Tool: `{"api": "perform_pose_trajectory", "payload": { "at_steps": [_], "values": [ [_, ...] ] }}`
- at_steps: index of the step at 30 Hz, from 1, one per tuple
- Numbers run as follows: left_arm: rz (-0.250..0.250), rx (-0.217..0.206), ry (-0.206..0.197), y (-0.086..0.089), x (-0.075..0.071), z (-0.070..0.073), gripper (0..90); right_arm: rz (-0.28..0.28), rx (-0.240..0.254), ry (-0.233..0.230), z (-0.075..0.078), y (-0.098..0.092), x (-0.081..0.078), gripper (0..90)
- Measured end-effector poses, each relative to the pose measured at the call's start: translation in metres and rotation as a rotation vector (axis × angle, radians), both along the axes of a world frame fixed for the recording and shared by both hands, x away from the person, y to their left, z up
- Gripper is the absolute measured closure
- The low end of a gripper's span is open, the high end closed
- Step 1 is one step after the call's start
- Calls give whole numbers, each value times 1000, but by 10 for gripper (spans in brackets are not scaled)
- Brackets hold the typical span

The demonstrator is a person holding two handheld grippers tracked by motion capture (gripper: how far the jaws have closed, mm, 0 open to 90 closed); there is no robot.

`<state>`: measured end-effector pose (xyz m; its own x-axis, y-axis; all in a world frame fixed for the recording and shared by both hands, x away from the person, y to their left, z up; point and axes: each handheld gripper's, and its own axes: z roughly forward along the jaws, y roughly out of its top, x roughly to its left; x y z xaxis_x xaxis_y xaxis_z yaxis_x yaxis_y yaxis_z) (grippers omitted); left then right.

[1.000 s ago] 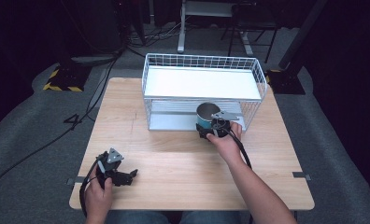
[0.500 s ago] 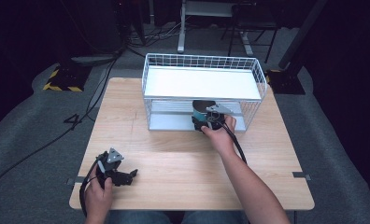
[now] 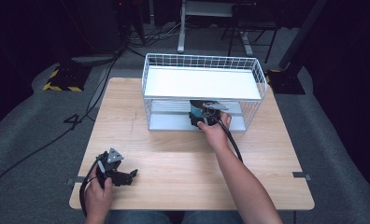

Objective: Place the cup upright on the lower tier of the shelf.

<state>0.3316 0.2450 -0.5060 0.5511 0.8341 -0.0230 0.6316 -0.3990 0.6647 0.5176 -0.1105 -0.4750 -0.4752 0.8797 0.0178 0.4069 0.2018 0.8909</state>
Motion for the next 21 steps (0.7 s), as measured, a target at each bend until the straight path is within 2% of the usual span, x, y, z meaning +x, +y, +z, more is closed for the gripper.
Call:
{"api": "perform_pose_trajectory", "payload": {
  "at_steps": [8,21],
  "values": [
    [0,0,-1,0,0,0,2,-9,16,19,-6,3,8,219],
    [0,0,-1,0,0,0,2,0,-1,27,-9,5,11,215]
  ]
}}
